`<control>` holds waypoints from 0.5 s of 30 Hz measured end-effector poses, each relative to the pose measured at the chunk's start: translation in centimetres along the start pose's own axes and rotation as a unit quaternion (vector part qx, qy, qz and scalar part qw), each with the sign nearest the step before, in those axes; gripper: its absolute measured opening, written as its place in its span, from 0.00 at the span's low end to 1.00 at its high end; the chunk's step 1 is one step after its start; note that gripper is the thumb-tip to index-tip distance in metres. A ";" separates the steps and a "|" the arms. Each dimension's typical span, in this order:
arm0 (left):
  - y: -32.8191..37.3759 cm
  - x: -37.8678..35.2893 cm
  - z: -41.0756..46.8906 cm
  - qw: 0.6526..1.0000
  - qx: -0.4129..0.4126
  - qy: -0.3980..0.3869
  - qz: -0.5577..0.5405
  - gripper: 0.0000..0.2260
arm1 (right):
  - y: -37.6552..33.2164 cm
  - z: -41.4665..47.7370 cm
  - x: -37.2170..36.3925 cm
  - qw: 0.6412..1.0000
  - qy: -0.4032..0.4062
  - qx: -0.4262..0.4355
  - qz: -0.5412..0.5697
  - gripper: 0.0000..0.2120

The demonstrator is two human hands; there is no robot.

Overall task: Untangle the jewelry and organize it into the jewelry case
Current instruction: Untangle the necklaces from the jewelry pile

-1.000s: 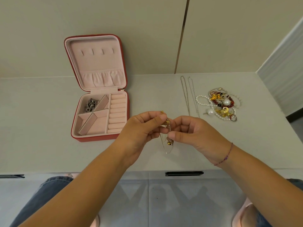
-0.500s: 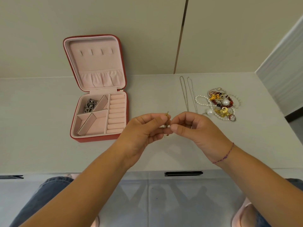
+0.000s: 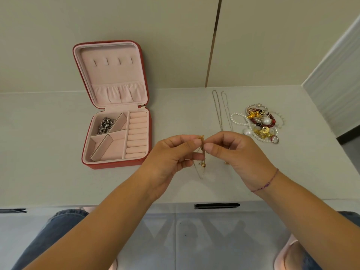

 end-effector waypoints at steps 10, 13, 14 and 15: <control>-0.6 0.5 0.5 0.999 0.027 0.025 -0.006 0.06 | 0.5 0.6 0.8 0.971 -0.021 -0.083 0.224 0.04; -0.5 0.7 0.5 0.999 0.027 0.037 -0.023 0.06 | 0.3 0.6 1.0 0.963 -0.020 -0.087 0.254 0.04; -0.5 0.8 0.6 0.999 0.025 0.041 -0.022 0.06 | 0.4 0.6 1.1 0.965 -0.011 -0.089 0.246 0.03; -0.4 0.9 0.6 0.999 0.021 0.046 -0.018 0.06 | 0.4 0.6 1.1 0.969 0.001 -0.091 0.230 0.02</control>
Point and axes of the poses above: each hand's wrist, its own z-axis towards the middle knuckle, its own x-axis out of the back of the hand, y = z × x, the point moved 5 cm from there along z, towards the middle knuckle, and after that the axes turned 4 degrees about -x, right-handed, at the moved point
